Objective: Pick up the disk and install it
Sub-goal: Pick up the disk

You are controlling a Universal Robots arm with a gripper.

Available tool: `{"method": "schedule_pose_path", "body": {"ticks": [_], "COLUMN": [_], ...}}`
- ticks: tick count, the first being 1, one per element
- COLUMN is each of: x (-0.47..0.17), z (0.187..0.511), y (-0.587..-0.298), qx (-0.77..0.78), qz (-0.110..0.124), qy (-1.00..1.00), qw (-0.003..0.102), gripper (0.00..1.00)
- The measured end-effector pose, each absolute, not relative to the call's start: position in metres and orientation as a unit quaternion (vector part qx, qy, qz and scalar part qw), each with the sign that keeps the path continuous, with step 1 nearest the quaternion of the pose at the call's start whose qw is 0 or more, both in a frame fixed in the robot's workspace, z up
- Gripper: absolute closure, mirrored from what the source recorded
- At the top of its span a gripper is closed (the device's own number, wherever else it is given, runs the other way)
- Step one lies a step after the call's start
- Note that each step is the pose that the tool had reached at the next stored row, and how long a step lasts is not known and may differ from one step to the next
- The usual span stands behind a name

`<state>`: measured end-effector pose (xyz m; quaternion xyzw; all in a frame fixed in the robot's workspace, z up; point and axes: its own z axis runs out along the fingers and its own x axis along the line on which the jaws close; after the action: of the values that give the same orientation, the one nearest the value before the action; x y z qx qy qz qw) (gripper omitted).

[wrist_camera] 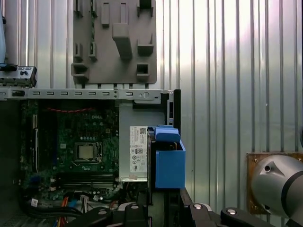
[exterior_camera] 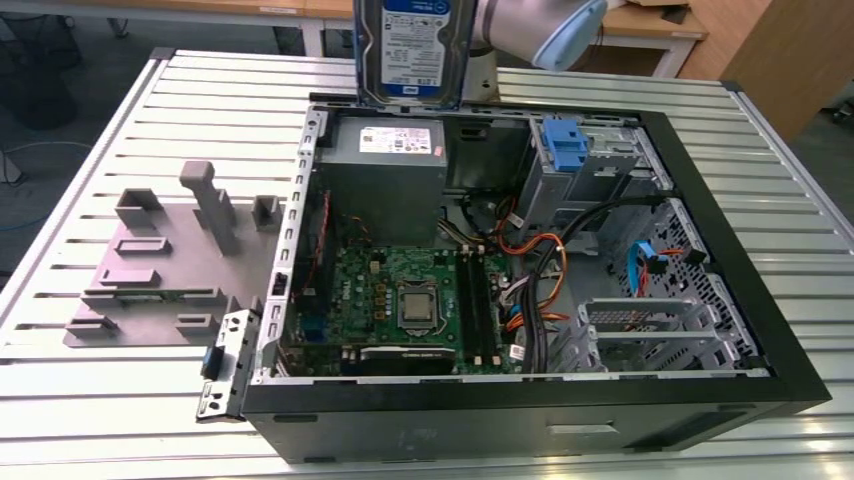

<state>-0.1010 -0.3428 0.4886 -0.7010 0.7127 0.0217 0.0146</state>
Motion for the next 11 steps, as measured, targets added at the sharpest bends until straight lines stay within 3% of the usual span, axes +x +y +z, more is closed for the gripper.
{"method": "schedule_pose_path", "body": {"ticks": [11], "x": [-0.076], "z": [0.486], "y": [-0.35], "qx": [-0.701], "qz": [0.022], "qy": [0.713], "qw": [0.015], "gripper": [0.65]}}
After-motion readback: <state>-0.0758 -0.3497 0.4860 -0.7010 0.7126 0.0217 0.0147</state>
